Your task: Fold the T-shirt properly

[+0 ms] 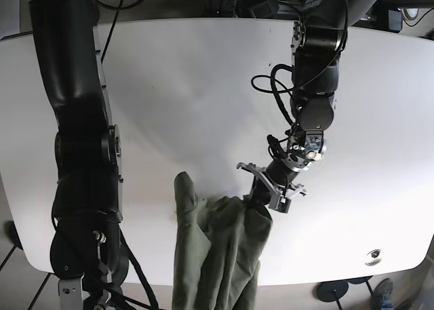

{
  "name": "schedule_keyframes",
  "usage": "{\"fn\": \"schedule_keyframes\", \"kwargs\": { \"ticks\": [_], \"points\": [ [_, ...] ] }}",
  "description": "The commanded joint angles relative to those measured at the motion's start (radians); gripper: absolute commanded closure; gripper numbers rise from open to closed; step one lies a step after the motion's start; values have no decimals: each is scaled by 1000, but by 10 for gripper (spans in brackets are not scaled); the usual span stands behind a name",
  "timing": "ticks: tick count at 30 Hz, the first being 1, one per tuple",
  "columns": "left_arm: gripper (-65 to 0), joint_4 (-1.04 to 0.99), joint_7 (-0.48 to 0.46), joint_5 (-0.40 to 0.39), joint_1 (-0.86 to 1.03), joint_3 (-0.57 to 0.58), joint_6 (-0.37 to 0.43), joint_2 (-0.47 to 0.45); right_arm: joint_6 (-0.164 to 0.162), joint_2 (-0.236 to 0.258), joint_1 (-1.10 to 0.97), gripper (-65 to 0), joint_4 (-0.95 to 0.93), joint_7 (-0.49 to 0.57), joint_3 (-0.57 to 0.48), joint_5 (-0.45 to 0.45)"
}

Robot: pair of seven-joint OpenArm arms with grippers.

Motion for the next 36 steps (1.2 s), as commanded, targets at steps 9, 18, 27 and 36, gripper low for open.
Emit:
{"fn": "schedule_keyframes", "kwargs": {
  "ticks": [9, 18, 27, 36],
  "points": [
    [-6, 296, 223, -20, -244, -134, -90, -234, -11, 134, 71, -21, -350, 308, 8, 3],
    [-6, 451, 451, -20, -266, -228, -218, -290, -26, 239, -204, -21, -146, 251, 12, 95],
    [-6, 762, 457, -22, 362, -292, -218, -238, -80, 284, -939, -21, 144, 242, 213, 201],
    [-6, 942, 457, -20, 756, -457, -218, -57, 17, 282, -1396, -21, 315, 243, 424, 204]
  ]
}}
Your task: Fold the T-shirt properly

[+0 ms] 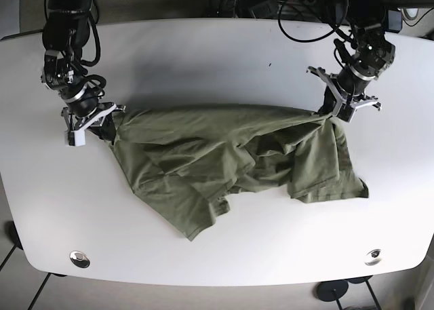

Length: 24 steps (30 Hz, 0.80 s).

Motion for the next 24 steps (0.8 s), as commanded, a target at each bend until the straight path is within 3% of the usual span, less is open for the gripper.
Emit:
{"fn": "schedule_keyframes", "kwargs": {
  "ticks": [1, 6, 9, 13, 14, 19, 24],
  "points": [
    [-6, 57, -24, -11, 49, -37, 7, 12, 13, 14, -34, -21, 54, 32, 29, 11],
    [-6, 80, -27, -11, 135, -143, 7, 102, 14, -16, -116, -21, 63, 32, 79, 11],
    [-8, 81, -27, -13, 148, -232, 7, 159, 65, -47, -151, -21, 63, 32, 107, 6],
    [-13, 81, -24, -13, 144, -310, 7, 198, 73, -52, -191, -21, 68, 32, 107, 10],
    [-24, 81, -21, -13, 144, -308, 7, 193, 73, -70, -199, -22, 89, 32, 112, 6],
    [-231, 76, -21, -13, 130, -302, 7, 191, 73, -79, -211, -22, 131, 32, 112, 6],
    [-233, 75, -20, -13, -16, -302, 7, 190, 73, -84, -205, -22, 128, 32, 105, 6]
  ]
}}
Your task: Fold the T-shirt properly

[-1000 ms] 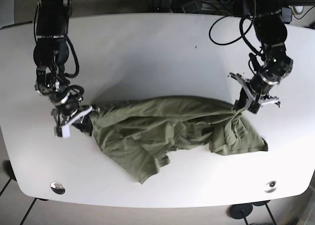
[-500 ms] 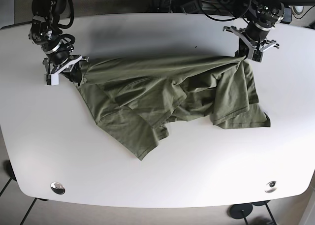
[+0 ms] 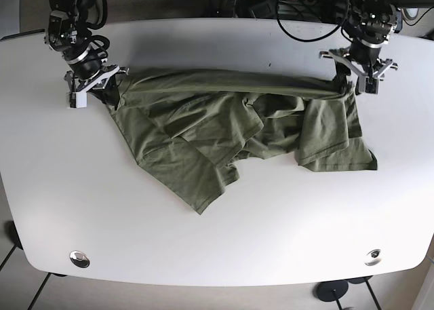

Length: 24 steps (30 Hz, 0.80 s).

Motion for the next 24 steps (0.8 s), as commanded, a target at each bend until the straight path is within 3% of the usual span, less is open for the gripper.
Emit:
{"fn": "schedule_keyframes", "kwargs": {
  "ticks": [1, 3, 5, 7, 11, 13, 15, 19, 22, 24],
  "points": [
    [-233, 17, -21, -13, -53, -2, 9, -9, 2, 12, 5, -22, 18, 26, 6, 6],
    [-235, 19, 53, -13, -112, -2, 9, -18, 2, 12, 8, -22, 14, 26, 7, 6],
    [-235, 22, 194, -15, -166, 24, 9, -61, -3, 12, 20, -22, 14, 24, 7, 6],
    [-233, 22, 241, -15, -174, 26, 9, -81, -6, 12, 23, -22, 14, 24, 9, 6],
    [-233, -9, 240, -15, -181, -3, 9, -95, -5, 12, 23, -22, 18, 24, 7, 6],
    [-233, -105, 238, -11, -283, -37, 9, -102, -5, -4, 23, -22, 15, 24, 6, 6],
    [-235, -194, 237, -8, -359, -60, 9, -142, -1, -11, 23, -22, 15, 24, 9, 6],
    [-237, -510, 224, -8, -510, 12, 9, -276, 0, -11, 25, -22, 15, 24, 4, 6],
    [-247, -724, 96, -8, -593, 33, 9, -330, 0, -14, 25, -22, 17, 24, 4, 6],
    [-347, -885, -1, -8, -637, 50, 9, -369, 0, -14, 25, -22, 14, 24, 4, 6]
  ]
}}
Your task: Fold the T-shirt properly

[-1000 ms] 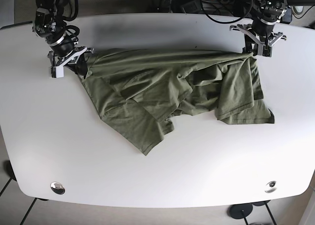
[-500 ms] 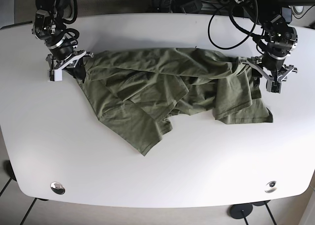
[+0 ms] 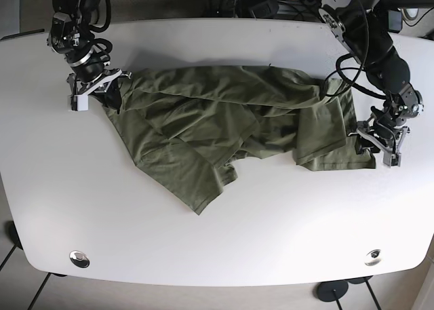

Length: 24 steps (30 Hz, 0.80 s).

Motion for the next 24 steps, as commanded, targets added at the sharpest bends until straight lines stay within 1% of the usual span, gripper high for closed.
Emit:
{"fn": "schedule_keyframes", "kwargs": {
  "ticks": [1, 4, 5, 7, 13, 16, 19, 20, 21, 22, 23, 24],
  "points": [
    [-397, -92, -68, -16, -56, 9, -2, -47, 8, 10, 4, -22, 16, 24, 4, 13],
    [-413, -134, -98, -16, -72, 4, -2, -66, 8, 10, 4, -22, 14, 24, 4, 13],
    [-414, -146, -113, -16, -73, 6, 37, -84, 8, 10, 4, -22, 14, 24, 4, 13],
    [-415, -192, -144, -18, -82, 9, 77, -104, 8, 10, 6, -22, 14, 24, 4, 13],
    [-415, -342, -154, -16, -167, 12, 80, -127, 8, 10, 23, -22, 14, 23, 4, 13],
    [-415, -447, -157, -19, -225, 73, 80, -127, 8, 10, 23, -22, 17, 21, 4, 13],
    [-401, -526, -171, -21, -260, 185, 82, -118, 8, 10, 24, -24, 16, 21, 4, 13],
    [-354, -531, -197, -21, -260, 204, 83, -105, 8, 10, 24, -24, 16, 21, 6, 13],
    [-239, -523, -234, -21, -256, 210, 85, -90, 8, 9, 24, -25, 17, 21, 7, 13],
    [-94, -529, -265, -16, -254, 210, 85, -86, 8, 9, 24, -27, 17, 21, 9, 13],
    [0, -531, -277, -15, -254, 211, 85, -84, 5, 9, 21, -27, 17, 21, 10, 15],
    [0, -528, -276, -16, -254, 211, 85, -84, 2, 9, 18, -36, 20, 20, 10, 15]
  ]
}}
